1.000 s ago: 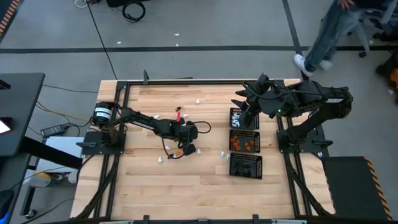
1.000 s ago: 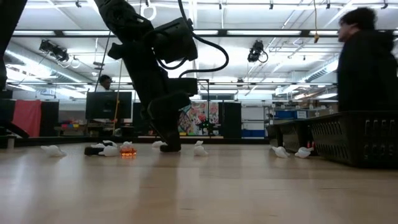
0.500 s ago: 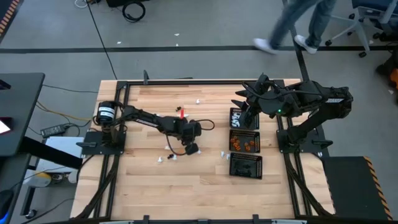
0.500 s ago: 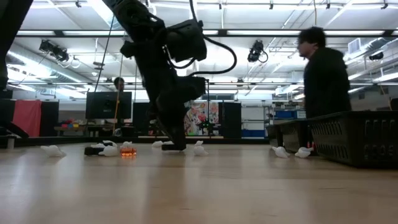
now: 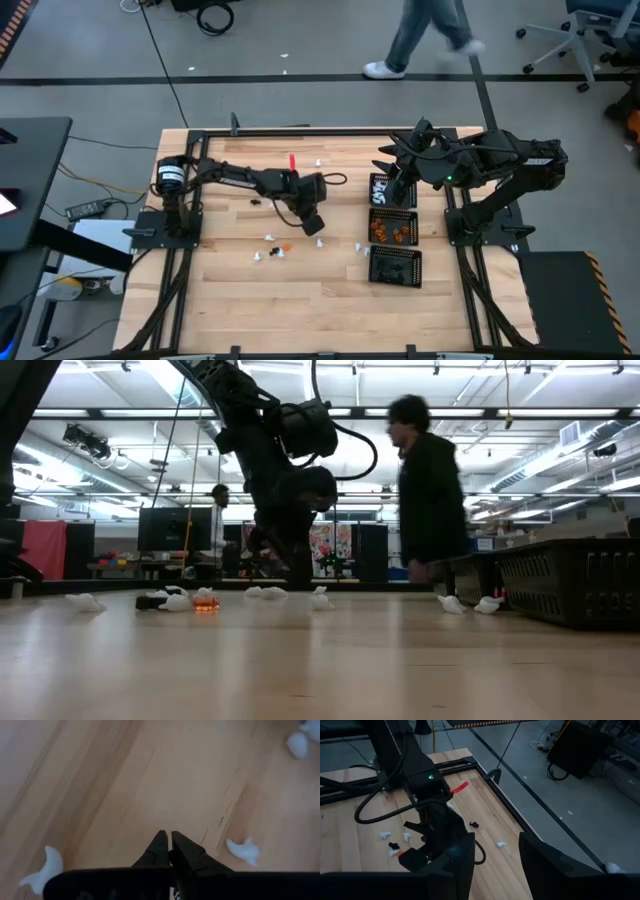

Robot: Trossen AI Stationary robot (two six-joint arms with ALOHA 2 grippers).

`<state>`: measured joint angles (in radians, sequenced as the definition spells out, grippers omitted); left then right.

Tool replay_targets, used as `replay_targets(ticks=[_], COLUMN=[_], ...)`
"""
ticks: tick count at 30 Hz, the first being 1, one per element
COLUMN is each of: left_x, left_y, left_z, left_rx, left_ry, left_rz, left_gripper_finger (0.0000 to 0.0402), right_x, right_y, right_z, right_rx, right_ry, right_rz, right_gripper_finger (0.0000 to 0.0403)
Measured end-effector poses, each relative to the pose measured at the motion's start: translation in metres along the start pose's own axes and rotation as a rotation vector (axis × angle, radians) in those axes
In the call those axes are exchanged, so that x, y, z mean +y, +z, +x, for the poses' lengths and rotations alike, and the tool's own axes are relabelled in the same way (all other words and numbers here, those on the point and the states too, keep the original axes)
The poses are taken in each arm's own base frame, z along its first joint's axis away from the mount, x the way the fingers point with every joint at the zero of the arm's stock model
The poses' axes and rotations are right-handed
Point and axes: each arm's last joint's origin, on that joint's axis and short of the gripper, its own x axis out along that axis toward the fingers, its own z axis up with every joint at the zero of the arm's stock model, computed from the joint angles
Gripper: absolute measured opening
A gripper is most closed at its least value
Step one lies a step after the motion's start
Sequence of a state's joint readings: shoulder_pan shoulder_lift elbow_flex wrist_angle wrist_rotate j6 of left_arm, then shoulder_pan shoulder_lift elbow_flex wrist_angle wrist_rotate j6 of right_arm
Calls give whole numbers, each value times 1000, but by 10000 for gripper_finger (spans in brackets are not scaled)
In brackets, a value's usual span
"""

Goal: Sort Halloween decoration
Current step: Put the black ghost toy into the bottom black bin

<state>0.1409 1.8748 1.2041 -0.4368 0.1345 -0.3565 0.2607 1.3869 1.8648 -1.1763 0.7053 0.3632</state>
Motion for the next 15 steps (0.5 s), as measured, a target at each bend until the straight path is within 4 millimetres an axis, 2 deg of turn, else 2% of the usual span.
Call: replay_targets(ticks=[4,8,11,15], left_x=[-3,-15,-29,-60], left_y=[4,12,19,24], left_z=[0,-1,-3,-4], left_rx=[-23,-115,-212,-350], left_ry=[-87,-172,-238,-374], left_rz=[5,-17,-37,-58], left_gripper_finger=[4,4,4,4], right_x=[0,-3,-8,-15], right_y=[0,-1,-3,-3], right_z=[0,-2,-7,-15], right_rx=[1,9,12,2], right_ry=[-1,-3,-4,0], right_rz=[-18,-31,-25,0], right_gripper_finger=[158,158,158,158])
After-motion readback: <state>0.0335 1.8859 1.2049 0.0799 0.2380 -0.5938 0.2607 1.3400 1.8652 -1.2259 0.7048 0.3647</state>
